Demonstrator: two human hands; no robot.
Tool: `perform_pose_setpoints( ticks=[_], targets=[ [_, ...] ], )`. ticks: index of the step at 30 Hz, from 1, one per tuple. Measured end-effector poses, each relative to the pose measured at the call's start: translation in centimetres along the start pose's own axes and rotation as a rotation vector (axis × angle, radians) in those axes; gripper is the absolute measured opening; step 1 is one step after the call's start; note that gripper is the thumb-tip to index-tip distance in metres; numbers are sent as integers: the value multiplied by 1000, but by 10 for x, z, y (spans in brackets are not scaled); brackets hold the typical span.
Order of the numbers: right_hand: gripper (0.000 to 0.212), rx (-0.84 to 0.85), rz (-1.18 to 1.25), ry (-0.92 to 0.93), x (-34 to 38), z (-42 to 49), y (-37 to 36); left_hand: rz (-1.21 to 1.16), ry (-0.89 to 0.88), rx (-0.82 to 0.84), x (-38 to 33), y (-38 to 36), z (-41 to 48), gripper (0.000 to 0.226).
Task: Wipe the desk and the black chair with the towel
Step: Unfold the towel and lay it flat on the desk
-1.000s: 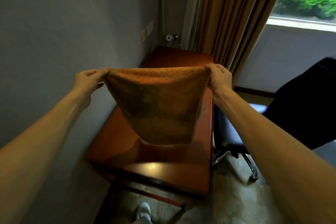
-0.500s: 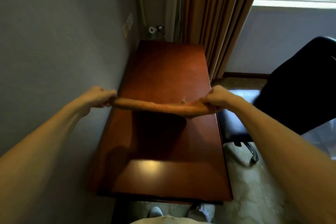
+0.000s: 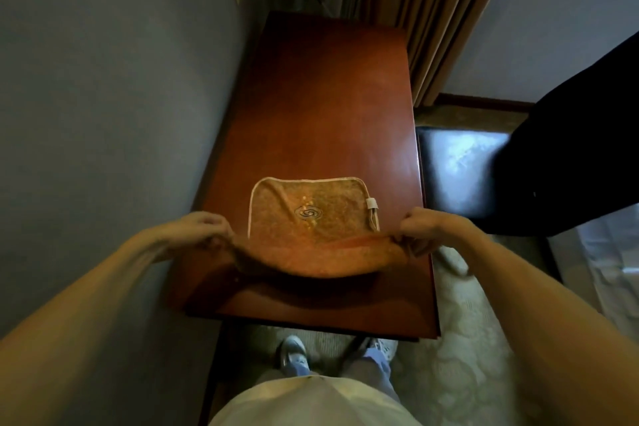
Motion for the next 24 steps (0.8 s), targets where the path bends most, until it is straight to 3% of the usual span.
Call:
perform_pose_setpoints(
  ticks=[3,7,12,17,24],
  targets=[
    [10,-35,270,128,9,-12,20,-353,-141,-262,-28,24,-1,28],
    [18,-106,664,280,32,-39,58,-589,-284,-454,-82,55,-6,36],
    [15,-299,806,587,69,-85,111,-599,-449,-623,-147,91,-10,26],
    [11,-520,904,734,88,-125,145,-567,-546,-770,-192,126,-28,23],
    [9,-649,922,803,98,-152,155,-593,-579,-729,-222,146,-33,18]
  ],
)
Point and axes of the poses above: each hand's wrist, its own z-axis towards the middle knuckle, its own y-axis out of the back of the hand, x = y × z, the point moved 4 cm from there along z, towards the middle knuckle, and after that the axes turned 6 degrees about -y, right-handed, at the moved point
